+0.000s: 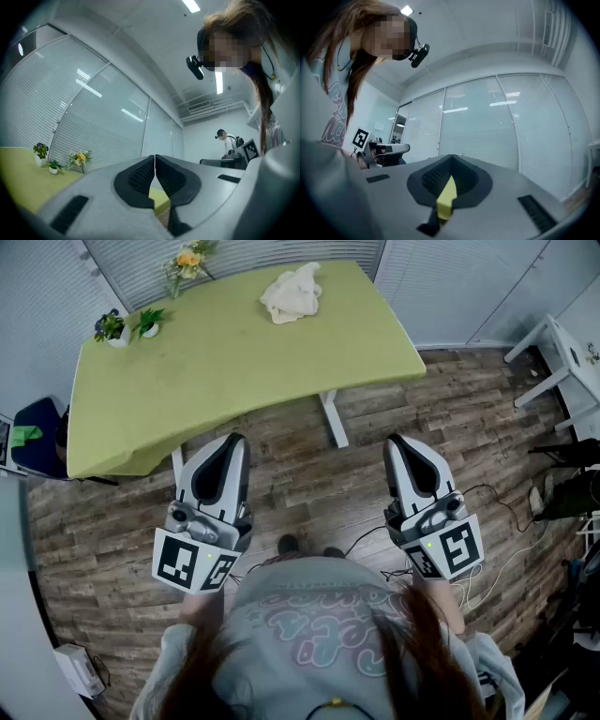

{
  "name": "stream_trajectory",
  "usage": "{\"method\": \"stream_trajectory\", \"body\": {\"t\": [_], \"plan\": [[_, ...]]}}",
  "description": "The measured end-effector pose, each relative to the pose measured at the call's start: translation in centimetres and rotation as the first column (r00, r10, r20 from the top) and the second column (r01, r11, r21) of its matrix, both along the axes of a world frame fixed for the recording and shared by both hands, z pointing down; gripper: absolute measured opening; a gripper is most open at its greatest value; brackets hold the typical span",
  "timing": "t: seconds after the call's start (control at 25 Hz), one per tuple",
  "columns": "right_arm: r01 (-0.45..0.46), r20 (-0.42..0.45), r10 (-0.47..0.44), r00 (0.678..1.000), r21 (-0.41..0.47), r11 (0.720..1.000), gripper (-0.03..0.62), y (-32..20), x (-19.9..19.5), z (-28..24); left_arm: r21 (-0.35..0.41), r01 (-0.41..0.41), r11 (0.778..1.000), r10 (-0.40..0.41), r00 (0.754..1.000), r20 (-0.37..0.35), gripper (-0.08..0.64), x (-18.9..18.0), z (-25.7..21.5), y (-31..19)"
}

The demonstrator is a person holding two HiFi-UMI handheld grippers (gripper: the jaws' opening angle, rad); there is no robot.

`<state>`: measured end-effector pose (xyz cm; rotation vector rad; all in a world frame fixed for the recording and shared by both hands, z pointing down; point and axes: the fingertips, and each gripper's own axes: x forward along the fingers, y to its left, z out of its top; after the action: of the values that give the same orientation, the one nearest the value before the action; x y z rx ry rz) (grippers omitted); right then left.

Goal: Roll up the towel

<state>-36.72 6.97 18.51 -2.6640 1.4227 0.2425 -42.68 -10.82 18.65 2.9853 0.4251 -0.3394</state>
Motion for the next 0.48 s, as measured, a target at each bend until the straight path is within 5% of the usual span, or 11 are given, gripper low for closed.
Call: {"method": "stream_trajectory", "body": {"t": [0.48], "plan": [[-0.008, -0.004, 0.008, 1.0, -0.047, 0.999, 0.005, -0.8, -0.1, 1.2, 0.011, -0.01, 1.0, 0.01, 1.0, 0.008, 0.017, -0.1, 0.4, -0.7]]}}
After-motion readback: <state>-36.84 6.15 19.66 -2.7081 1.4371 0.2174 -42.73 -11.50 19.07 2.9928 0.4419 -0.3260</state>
